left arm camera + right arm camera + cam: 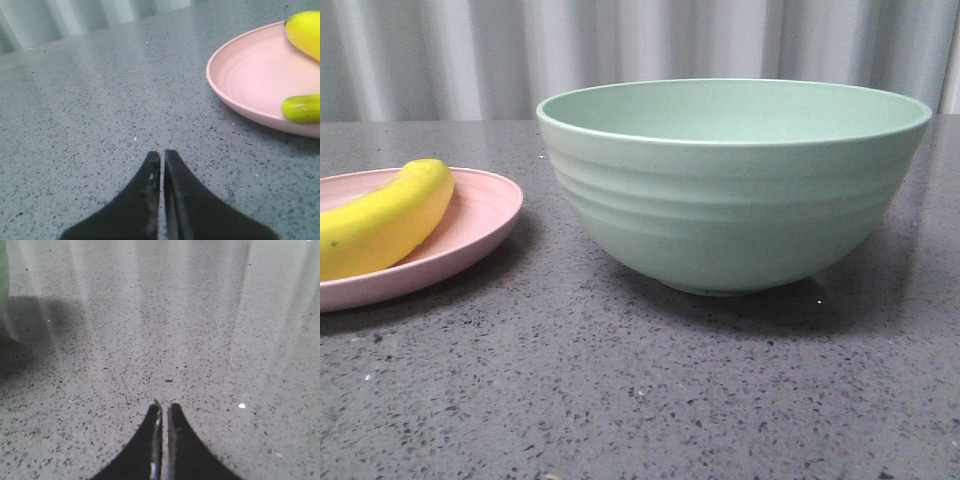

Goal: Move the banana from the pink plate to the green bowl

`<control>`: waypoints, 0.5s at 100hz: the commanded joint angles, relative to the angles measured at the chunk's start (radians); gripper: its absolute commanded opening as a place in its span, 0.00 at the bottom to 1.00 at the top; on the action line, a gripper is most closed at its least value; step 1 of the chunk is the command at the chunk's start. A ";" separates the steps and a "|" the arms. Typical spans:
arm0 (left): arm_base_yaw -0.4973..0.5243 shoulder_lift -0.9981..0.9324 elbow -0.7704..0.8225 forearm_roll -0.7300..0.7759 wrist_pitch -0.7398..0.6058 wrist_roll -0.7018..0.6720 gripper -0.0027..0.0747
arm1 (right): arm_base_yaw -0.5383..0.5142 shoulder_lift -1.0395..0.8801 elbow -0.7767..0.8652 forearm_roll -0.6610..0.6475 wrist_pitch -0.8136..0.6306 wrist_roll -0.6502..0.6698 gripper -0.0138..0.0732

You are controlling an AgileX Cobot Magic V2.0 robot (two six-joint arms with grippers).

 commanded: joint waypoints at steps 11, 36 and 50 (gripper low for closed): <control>0.000 -0.029 0.012 -0.001 -0.117 -0.003 0.01 | -0.003 -0.023 0.021 -0.014 -0.018 -0.003 0.09; 0.000 -0.029 0.012 0.012 -0.173 -0.003 0.01 | -0.003 -0.023 0.021 -0.014 -0.115 -0.003 0.09; 0.000 -0.029 0.012 0.012 -0.210 -0.003 0.01 | -0.003 -0.023 0.021 -0.014 -0.138 -0.003 0.09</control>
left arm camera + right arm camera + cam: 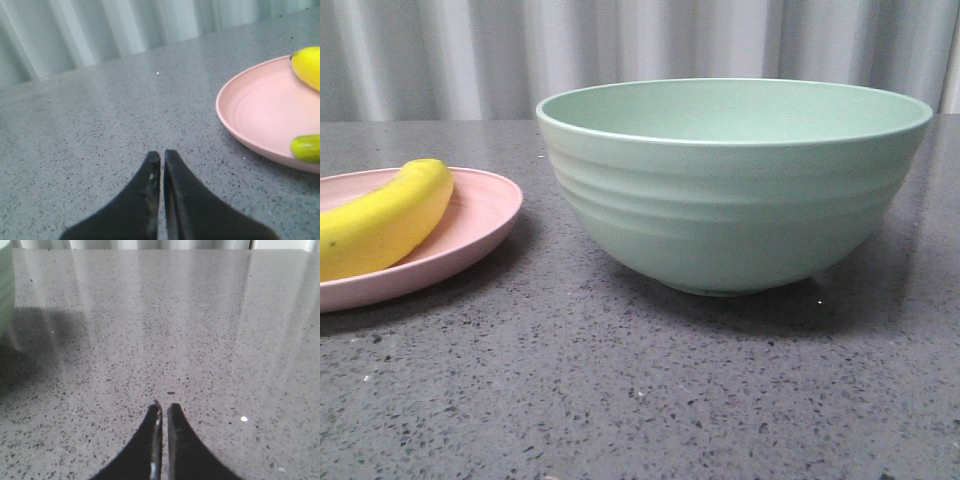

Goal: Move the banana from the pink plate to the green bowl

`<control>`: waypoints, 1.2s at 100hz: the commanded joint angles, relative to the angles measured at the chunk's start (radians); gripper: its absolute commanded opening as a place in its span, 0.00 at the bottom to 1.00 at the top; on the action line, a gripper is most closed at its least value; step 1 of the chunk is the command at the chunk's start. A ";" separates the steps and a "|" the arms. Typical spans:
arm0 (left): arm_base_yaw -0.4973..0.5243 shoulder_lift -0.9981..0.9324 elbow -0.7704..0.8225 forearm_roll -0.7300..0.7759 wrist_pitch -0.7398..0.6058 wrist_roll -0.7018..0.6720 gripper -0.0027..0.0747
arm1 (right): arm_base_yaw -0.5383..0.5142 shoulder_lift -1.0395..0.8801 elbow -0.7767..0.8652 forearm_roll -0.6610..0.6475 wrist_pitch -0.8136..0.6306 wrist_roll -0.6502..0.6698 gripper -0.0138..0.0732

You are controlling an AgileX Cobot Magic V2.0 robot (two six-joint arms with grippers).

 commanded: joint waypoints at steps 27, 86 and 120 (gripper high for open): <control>0.000 -0.029 0.011 -0.019 -0.148 -0.003 0.01 | -0.003 -0.021 0.021 -0.013 -0.120 -0.003 0.09; 0.000 -0.029 0.011 -0.021 -0.155 -0.005 0.01 | -0.003 -0.021 0.021 -0.013 -0.284 -0.003 0.09; 0.000 -0.010 -0.072 -0.221 -0.098 -0.008 0.01 | -0.001 0.012 -0.085 -0.003 -0.167 -0.003 0.09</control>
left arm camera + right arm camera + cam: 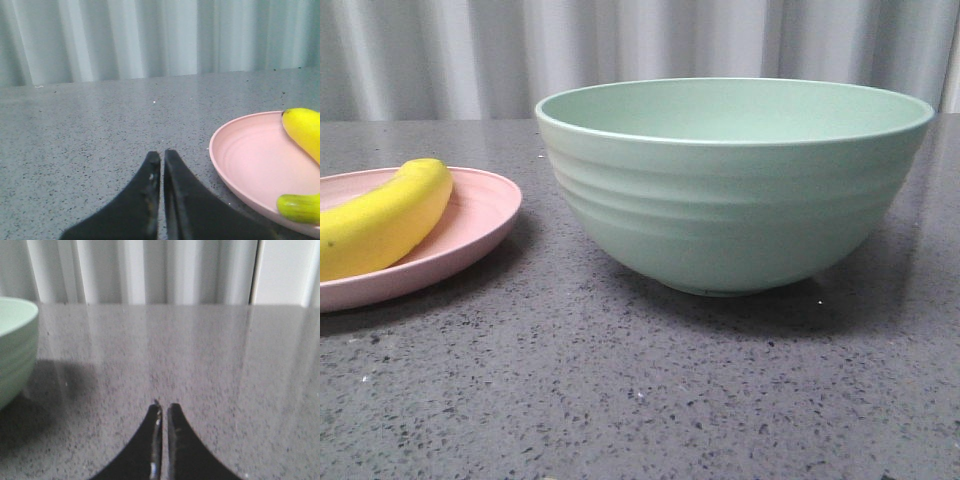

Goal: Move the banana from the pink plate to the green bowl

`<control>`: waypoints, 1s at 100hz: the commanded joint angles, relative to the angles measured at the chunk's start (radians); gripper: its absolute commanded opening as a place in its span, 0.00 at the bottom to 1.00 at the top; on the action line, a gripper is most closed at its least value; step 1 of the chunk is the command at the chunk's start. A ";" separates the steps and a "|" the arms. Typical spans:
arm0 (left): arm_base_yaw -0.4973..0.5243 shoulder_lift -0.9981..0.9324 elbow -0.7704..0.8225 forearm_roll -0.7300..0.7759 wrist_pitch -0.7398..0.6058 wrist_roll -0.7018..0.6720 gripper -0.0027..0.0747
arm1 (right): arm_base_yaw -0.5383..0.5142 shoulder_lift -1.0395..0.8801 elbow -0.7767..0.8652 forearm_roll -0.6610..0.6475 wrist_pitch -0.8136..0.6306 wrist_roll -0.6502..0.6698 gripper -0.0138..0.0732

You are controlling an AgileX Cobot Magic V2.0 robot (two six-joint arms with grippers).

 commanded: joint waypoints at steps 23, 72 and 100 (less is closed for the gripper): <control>0.000 0.150 -0.258 -0.019 0.113 0.030 0.01 | -0.001 0.185 -0.246 -0.001 0.099 -0.003 0.09; -0.009 0.365 -0.361 -0.062 0.021 0.030 0.54 | -0.001 0.472 -0.408 0.034 0.220 -0.001 0.09; -0.009 0.450 -0.407 -0.172 0.089 0.030 0.63 | -0.001 0.479 -0.408 0.034 0.210 -0.001 0.09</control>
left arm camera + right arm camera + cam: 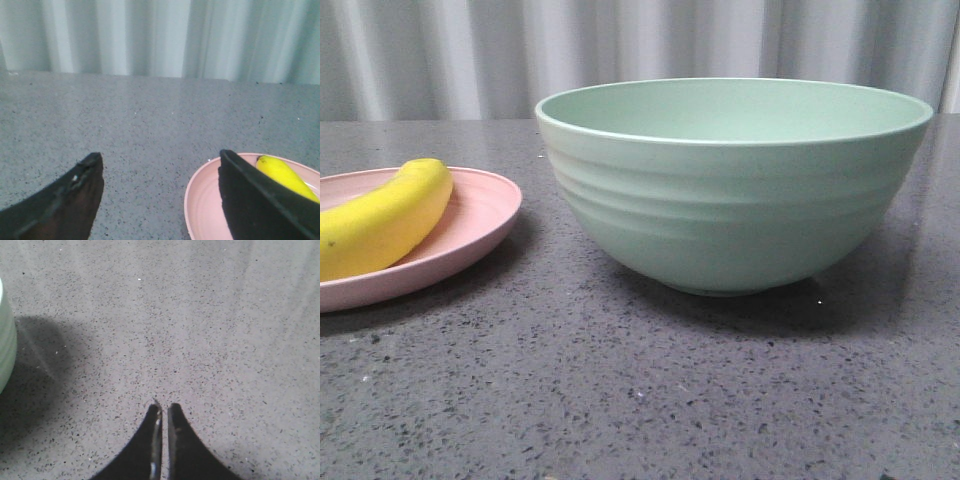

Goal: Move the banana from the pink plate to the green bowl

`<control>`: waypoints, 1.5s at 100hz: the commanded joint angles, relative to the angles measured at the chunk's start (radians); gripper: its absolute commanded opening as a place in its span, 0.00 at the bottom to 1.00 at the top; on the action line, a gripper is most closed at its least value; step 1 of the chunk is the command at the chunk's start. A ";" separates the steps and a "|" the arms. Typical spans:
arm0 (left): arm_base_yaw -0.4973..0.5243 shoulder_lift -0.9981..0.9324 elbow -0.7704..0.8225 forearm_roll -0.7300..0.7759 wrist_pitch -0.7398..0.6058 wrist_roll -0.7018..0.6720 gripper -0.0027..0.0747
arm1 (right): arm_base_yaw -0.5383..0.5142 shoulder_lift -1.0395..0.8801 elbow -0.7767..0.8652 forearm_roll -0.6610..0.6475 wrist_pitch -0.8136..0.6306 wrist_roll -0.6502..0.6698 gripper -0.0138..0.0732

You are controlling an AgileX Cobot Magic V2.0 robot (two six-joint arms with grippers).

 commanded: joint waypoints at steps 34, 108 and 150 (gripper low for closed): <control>-0.012 0.298 -0.262 -0.076 0.242 0.103 0.63 | -0.001 0.015 -0.037 -0.002 -0.073 -0.001 0.09; -0.407 0.664 -0.344 -0.156 0.241 0.213 0.63 | -0.001 0.019 -0.037 -0.002 -0.058 -0.001 0.09; -0.407 0.788 -0.344 -0.156 0.196 0.213 0.63 | -0.001 0.019 -0.037 -0.002 -0.058 -0.001 0.09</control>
